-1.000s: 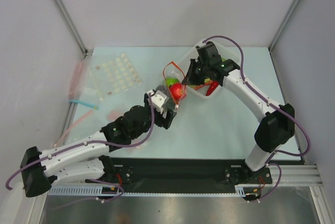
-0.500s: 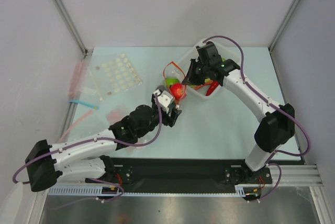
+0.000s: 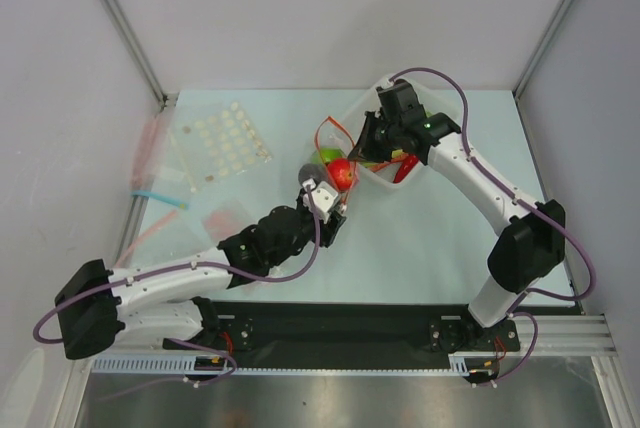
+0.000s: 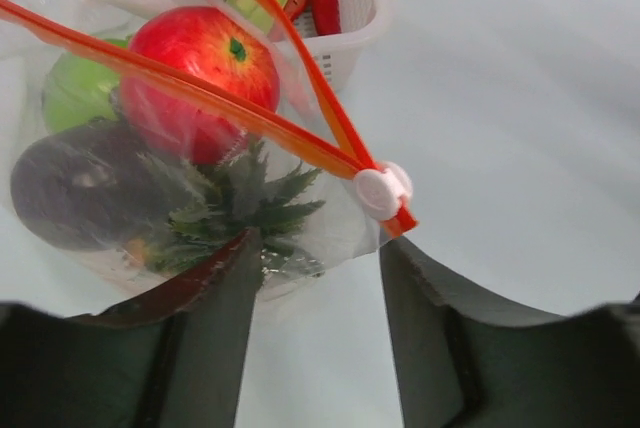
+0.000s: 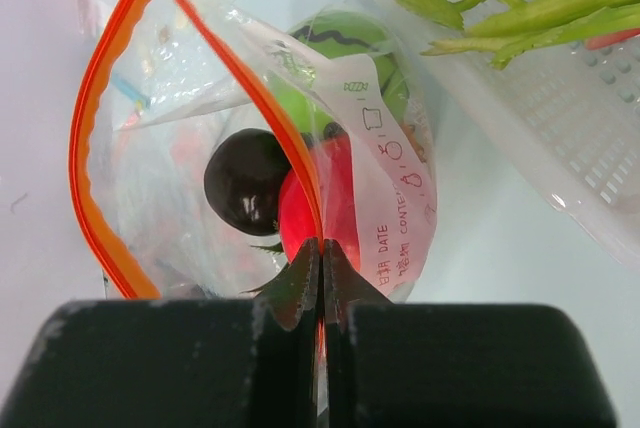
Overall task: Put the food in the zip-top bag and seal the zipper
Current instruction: Zip the zipper food storage bag at the center of the board.
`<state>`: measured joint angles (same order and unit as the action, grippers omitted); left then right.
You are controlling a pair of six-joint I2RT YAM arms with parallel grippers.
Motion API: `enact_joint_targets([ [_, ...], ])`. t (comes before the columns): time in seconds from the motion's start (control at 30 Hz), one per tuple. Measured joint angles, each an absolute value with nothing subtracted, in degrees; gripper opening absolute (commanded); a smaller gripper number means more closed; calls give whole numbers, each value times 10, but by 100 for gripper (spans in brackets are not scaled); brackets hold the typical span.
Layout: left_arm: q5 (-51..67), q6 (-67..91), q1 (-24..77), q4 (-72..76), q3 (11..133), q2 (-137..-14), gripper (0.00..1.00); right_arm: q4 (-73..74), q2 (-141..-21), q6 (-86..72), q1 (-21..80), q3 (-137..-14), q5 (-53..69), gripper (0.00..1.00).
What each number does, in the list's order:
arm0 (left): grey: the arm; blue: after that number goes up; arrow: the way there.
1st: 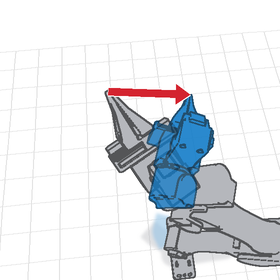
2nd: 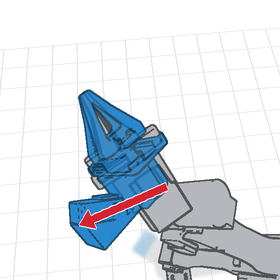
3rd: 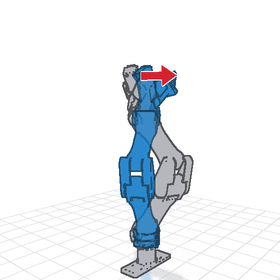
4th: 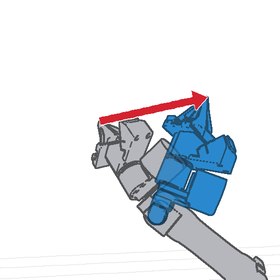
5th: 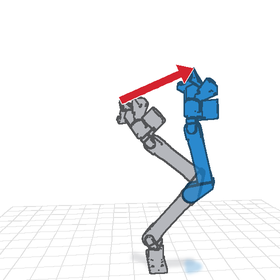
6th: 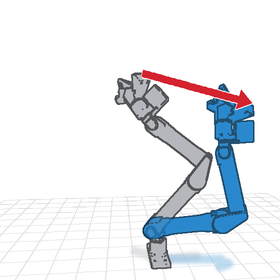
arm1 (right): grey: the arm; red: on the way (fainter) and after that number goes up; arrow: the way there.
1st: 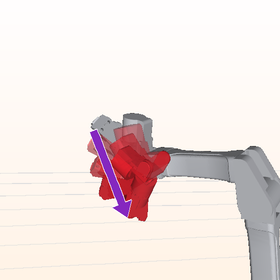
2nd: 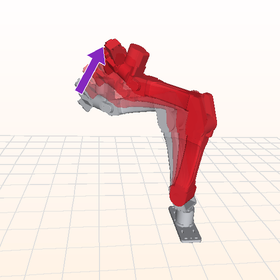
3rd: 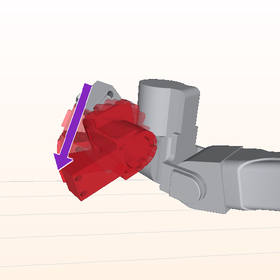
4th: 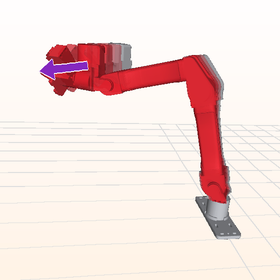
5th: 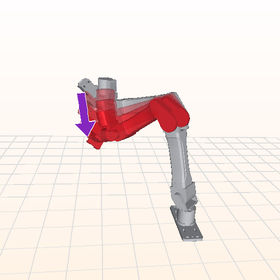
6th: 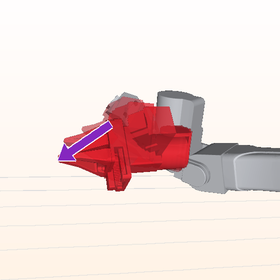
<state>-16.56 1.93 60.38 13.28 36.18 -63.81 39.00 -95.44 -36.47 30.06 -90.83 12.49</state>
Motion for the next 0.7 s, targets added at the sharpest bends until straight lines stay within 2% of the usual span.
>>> enact_joint_targets([
  [0.03,-170,19,604,133,362,-642,42,390,-954,-365,301,-908,125,0],
  [0.1,-180,17,604,133,362,-649,30,392,-952,-366,301,-908,125,0],
  [0.13,-188,16,604,133,362,-650,19,392,-951,-366,301,-908,125,0],
  [0.2,-198,13,605,137,362,-652,10,392,-947,-367,300,-908,124,0],
  [0.23,-200,11,605,139,362,-652,1,393,-944,-367,300,-907,123,0],
  [0.4,-205,10,605,135,366,-646,0,397,-926,-366,298,-899,118,0],
  [0.47,-191,10,604,130,362,-623,0,397,-916,-364,298,-891,117,5],
  [0.5,-183,11,604,130,356,-604,1,398,-910,-360,298,-884,117,9],
  [0.53,-173,13,601,131,349,-579,0,398,-903,-357,298,-877,120,29],
  [0.63,-140,18,592,134,312,-501,0,396,-877,-336,298,-852,130,62],
  [0.7,-115,23,584,132,281,-449,0,390,-858,-313,298,-834,143,66],
])
